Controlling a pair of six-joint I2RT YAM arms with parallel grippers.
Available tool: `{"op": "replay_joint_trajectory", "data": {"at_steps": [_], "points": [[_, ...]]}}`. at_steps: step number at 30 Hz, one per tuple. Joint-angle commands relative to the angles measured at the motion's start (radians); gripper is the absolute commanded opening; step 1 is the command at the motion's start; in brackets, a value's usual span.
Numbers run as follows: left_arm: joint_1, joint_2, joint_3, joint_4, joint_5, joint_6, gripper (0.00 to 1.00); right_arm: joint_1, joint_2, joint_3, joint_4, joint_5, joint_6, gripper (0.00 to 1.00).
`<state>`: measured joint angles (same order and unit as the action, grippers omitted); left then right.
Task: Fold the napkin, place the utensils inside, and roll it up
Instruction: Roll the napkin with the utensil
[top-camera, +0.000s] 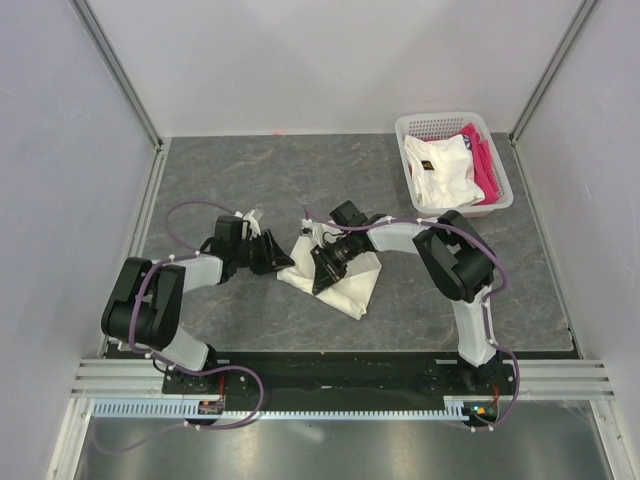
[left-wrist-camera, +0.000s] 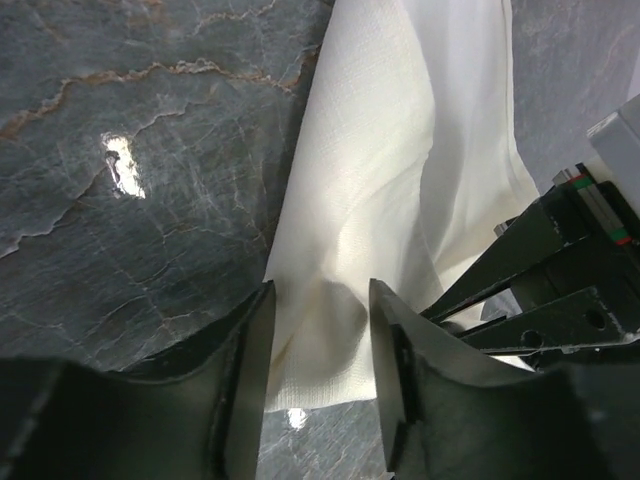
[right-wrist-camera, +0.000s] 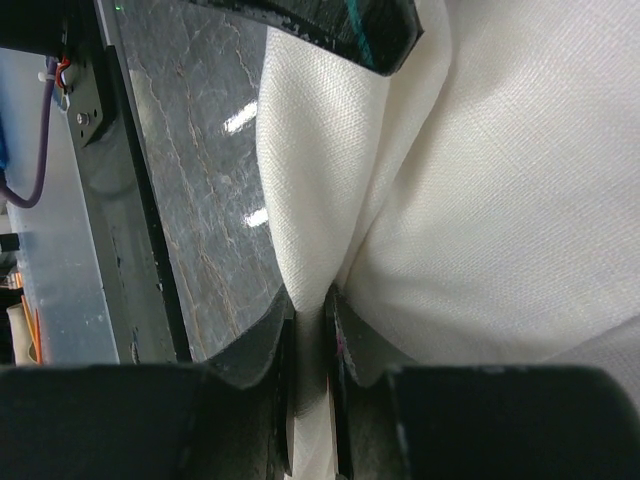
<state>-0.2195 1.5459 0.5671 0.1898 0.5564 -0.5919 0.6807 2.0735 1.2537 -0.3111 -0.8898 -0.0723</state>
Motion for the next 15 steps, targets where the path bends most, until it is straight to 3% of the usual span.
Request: {"op": "replay_joint_trajectory", "data": {"at_steps": [1,9,10,13,15], "points": [[-0.003,0.013,0.011,-0.030,0.037,0.001,0.41,0.002,0.079,-0.020,-0.049,0.135,-0.041,0.05],[-0.003,0.059,0.042,-0.125,0.025,0.047,0.02,-0.004,0.068,-0.004,-0.040,0.155,-0.015,0.08],[-0.003,0.065,0.048,-0.138,0.023,0.058,0.02,-0.004,0.056,-0.004,-0.042,0.163,-0.011,0.09],[-0.004,0.086,0.083,-0.187,0.011,0.084,0.02,-0.003,0.010,0.000,-0.045,0.179,0.015,0.23],[-0.007,0.098,0.103,-0.234,0.004,0.090,0.02,-0.004,-0.024,0.003,-0.043,0.206,0.035,0.37]]}}
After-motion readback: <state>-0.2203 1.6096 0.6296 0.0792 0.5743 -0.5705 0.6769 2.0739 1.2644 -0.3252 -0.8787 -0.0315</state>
